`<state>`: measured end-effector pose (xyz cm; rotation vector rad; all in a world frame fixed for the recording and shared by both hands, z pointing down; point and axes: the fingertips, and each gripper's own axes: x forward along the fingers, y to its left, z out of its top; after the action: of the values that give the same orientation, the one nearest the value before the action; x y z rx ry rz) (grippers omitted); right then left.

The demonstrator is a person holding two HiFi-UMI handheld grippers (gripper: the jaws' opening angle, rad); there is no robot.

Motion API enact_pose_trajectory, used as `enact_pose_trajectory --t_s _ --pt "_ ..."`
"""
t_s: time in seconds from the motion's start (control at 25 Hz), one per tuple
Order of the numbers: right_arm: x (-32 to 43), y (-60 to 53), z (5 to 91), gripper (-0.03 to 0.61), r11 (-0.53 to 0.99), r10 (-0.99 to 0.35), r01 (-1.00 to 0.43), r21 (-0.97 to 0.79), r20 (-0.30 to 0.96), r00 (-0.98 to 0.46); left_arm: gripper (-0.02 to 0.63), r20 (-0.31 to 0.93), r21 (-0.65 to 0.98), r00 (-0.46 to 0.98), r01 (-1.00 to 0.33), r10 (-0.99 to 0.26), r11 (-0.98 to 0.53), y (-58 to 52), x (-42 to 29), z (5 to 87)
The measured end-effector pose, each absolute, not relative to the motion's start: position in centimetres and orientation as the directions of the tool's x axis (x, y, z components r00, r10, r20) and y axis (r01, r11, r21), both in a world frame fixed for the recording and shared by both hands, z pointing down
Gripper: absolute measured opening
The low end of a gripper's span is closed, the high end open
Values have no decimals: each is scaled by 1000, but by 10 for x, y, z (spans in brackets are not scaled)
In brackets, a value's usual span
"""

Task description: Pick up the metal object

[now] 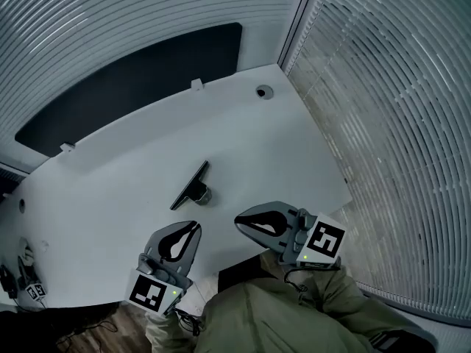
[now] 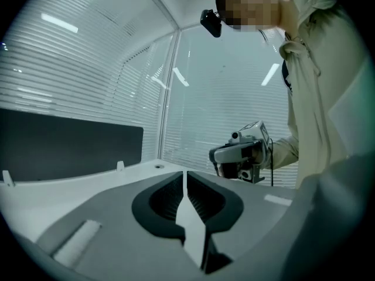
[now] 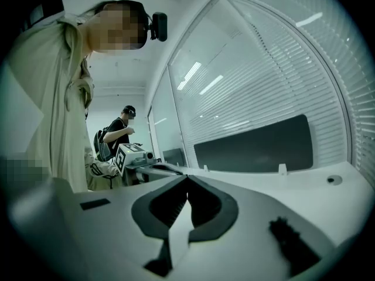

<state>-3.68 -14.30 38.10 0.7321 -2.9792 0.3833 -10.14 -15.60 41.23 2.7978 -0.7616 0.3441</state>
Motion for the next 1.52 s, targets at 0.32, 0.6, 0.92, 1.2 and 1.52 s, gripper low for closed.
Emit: enact_pose_trajectory --t_s 0.32,0.6,0.92,1.2,1.52 --pt "-36 -180 419 2 844 -388 -410 -345 134 -912 326 453 96 729 -613 -514 -784 -224 -95 500" --pt "-41 -194 442 2 826 -342 -377 -419 160 -926 403 650 86 613 -646 -448 -758 -247 -86 581" --pt "-42 -213 463 2 829 -312 -357 -430 174 -934 356 733 -86 514 -580 -446 -810 -249 -85 603" --pt "-50 -216 479 2 840 -296 -360 -406 213 -931 211 677 -32 555 -633 -483 -773 -254 -86 596" --pt "-49 -222 479 2 829 -304 -386 -404 254 -918 112 607 68 607 -682 -513 -728 -260 -93 561"
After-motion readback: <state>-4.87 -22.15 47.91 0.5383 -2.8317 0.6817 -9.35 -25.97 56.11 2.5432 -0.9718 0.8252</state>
